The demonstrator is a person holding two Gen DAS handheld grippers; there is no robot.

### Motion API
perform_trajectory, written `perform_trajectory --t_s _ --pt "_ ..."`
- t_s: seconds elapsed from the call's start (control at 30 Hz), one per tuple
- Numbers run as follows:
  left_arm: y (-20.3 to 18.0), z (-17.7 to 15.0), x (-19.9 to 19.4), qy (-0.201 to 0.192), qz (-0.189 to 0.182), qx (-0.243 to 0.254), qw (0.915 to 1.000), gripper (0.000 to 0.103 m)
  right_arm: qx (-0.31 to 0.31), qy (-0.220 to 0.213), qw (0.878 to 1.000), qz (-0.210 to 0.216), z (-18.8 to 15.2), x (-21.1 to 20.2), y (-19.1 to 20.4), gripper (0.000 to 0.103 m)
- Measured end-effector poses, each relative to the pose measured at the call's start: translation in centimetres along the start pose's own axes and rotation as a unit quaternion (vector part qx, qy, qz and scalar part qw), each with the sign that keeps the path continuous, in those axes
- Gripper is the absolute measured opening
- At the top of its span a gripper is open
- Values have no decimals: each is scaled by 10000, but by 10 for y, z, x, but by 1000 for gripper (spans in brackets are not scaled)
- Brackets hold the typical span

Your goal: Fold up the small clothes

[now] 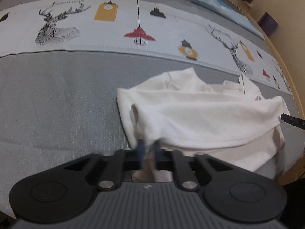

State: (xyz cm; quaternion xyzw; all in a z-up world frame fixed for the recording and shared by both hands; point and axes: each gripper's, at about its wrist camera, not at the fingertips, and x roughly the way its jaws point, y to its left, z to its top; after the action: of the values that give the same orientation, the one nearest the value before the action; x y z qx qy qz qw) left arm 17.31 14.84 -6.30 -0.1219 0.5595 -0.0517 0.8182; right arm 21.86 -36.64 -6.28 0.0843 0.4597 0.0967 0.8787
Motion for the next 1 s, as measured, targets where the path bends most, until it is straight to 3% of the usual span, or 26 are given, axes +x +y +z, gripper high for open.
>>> perform_trajectory --t_s 0.03,0.07,0.1,0.23,0.4,0.5,0.57,0.63,0.67,0.73,0.9,1.0 --pt "0 3 -1 -81 -15 -15 10000 5 58 -86 9999 53 3 0 0 26" --pt "-1 5 -2 -153 -21 -48 9999 5 95 -129 9998 82 6 2 0 4" --pt "0 8 -4 -223 -31 -95 9997 5 142 -179 9997 104 9 4 0 1" --pt "4 22 -9 -510 -127 -366 9979 4 326 -565 9977 175 22 5 0 1" --pt "13 41 -16 -1021 -329 -818 9909 4 1307 -1209 9817 678 42 4 -18 1" --pt "24 55 -19 -1421 -551 -1320 9795 5 2023 -1405 9656 829 51 12 -32 6" --pt "34 61 -22 -1689 -595 -1812 9670 7 2284 -1520 9585 773 55 15 -38 6" --pt "47 63 -21 -1748 -777 -2277 9548 21 2259 -1515 9595 740 58 18 -40 7" --pt "51 63 -19 -1704 -850 -2405 9518 21 2105 -1480 9643 629 59 20 -37 7" --pt "52 65 -16 -1537 -721 -2343 9572 21 1833 -1416 9713 539 61 21 -36 7" --pt "46 65 -4 -1104 -481 -1842 9755 22 2003 -1261 9692 682 60 23 -53 8" --pt "38 63 7 -890 -463 -1639 9814 33 2364 -1101 9621 802 56 27 -64 8"
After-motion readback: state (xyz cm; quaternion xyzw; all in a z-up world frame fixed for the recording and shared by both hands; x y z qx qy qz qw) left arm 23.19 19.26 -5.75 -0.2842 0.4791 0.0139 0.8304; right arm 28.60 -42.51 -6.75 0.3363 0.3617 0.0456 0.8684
